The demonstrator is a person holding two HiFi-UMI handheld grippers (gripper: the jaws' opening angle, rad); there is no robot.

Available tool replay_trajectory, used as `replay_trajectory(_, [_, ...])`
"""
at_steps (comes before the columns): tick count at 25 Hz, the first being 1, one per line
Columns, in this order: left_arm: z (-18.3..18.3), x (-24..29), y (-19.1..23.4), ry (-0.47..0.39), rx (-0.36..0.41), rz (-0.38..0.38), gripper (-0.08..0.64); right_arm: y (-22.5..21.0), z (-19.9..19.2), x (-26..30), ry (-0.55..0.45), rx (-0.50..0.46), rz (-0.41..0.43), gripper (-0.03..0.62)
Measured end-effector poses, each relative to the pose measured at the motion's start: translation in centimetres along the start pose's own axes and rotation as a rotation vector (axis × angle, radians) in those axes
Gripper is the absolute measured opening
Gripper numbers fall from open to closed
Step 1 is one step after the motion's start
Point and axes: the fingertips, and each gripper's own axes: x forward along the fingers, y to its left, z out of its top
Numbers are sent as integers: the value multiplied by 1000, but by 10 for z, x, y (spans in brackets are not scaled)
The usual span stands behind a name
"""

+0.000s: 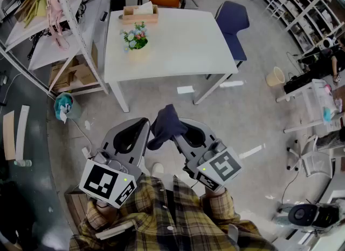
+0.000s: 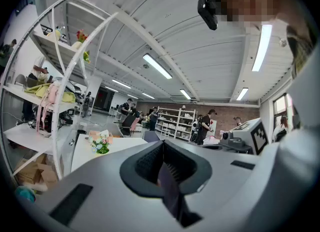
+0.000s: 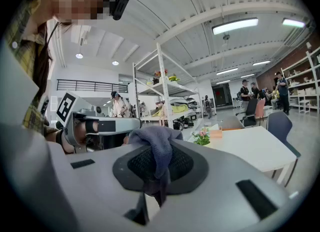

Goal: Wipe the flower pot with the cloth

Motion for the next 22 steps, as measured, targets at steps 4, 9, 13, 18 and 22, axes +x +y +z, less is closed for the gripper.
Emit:
replay_trajectory(4, [1,2,-9,1,8,-2,11,3,4,-7,-20,12,11,23])
replay_trajectory(9, [-3,4,-31,2,18,-1,11,0,0,-30,-21,11,8,23])
replay_trajectory(13, [-8,5,-46,2,31,-9,11,0,-7,-50,-22,13,-1,23])
replay_trajectory(18, [-6,7,-57,-13,45,-15,11,-2,-11,-61,-30,18,-2,23])
replay_trajectory(22, [-7,13,-51,-7,43,-13,11,-7,-9,-54,-35,35,10,23])
